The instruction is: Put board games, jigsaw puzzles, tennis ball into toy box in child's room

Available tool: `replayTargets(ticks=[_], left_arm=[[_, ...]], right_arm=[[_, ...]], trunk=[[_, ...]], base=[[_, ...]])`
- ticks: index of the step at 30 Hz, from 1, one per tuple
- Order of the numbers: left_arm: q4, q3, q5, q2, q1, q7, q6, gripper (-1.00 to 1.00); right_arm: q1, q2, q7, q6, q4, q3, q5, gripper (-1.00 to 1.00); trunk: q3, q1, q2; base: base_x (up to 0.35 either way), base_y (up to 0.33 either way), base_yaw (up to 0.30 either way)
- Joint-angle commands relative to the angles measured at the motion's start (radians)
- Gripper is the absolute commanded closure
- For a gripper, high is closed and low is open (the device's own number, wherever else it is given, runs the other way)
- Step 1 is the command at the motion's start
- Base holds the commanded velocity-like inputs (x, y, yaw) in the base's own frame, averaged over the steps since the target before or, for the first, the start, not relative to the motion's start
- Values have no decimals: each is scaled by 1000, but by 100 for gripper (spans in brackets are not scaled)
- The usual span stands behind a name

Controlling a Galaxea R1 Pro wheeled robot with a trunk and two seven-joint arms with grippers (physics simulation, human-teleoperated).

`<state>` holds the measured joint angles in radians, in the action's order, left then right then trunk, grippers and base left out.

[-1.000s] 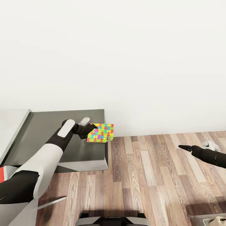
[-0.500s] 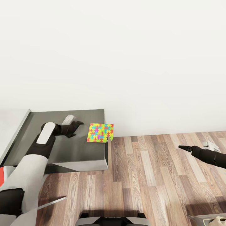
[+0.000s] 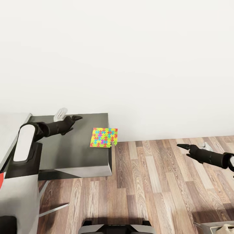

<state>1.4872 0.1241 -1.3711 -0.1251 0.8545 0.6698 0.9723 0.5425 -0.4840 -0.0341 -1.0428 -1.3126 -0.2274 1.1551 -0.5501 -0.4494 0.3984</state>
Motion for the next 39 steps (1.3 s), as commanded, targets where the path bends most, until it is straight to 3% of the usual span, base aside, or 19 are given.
replayTargets(ticks=[1, 4, 5, 8, 13, 17, 21, 24, 27, 31, 35, 36, 37, 39], left_arm=[[25, -6, -16, 5, -10, 19, 8, -100], [69, -20, -47, 41, -29, 35, 16, -100], [69, -20, -47, 41, -29, 35, 16, -100], [92, -27, -80, 94, -34, 48, 19, -100], [110, -38, -105, 147, 8, 80, 21, -100], [112, -58, -117, 166, 43, 196, 22, -100], [103, -72, -154, 199, 60, 316, 20, -100], [101, -76, -187, 213, 65, 347, 16, -100], [99, -88, -246, 226, 74, 374, -10, -100], [99, -133, -315, 233, 103, 397, -45, -100], [102, -196, -355, 236, 129, 408, -62, -100], [102, -196, -355, 236, 129, 408, -62, -100], [104, -215, -371, 237, 140, 412, -67, -100], [105, -221, -381, 238, 145, 414, -69, -100]], right_arm=[[4, 4, 1, -4, 6, -2, 5, -100], [8, 18, 16, -4, 14, -4, 7, -100], [8, 18, 16, -4, 14, -4, 7, -100], [12, 33, 25, -4, 30, -7, 6, -100], [61, 44, 27, 10, 143, -9, 0, -100], [185, 46, 28, 73, 404, -8, -1, -100], [391, 49, 38, 104, 713, 0, -3, -100], [466, 60, 55, 114, 797, 12, -4, -100], [517, 90, 134, 124, 842, 70, -13, -100], [499, 112, 319, 168, 822, 208, -36, -100], [467, 108, 539, 215, 784, 309, -49, -100], [467, 108, 539, 215, 784, 309, -49, -100], [458, 99, 634, 225, 773, 338, -53, -100], [455, 95, 673, 229, 769, 348, -54, -100]], trunk=[[-1, -1, 2], [-1, -1, 2], [-1, -1, 2], [-1, -1, 2], [-1, -1, 2], [-1, -1, 2], [-1, -1, 2], [-1, -1, 2], [-1, -1, 2], [-1, -1, 2], [-1, -1, 2], [-1, -1, 2], [-1, -1, 2], [-2, -1, 2]], base=[[0, 0, 0], [0, 0, 0], [0, 0, 0], [0, 0, 0], [0, 0, 0], [0, 0, 0], [0, 0, 0], [0, 0, 0], [0, 0, 0], [0, 0, 0], [0, 0, 0], [0, 0, 0], [0, 0, 0], [0, 0, 0]])
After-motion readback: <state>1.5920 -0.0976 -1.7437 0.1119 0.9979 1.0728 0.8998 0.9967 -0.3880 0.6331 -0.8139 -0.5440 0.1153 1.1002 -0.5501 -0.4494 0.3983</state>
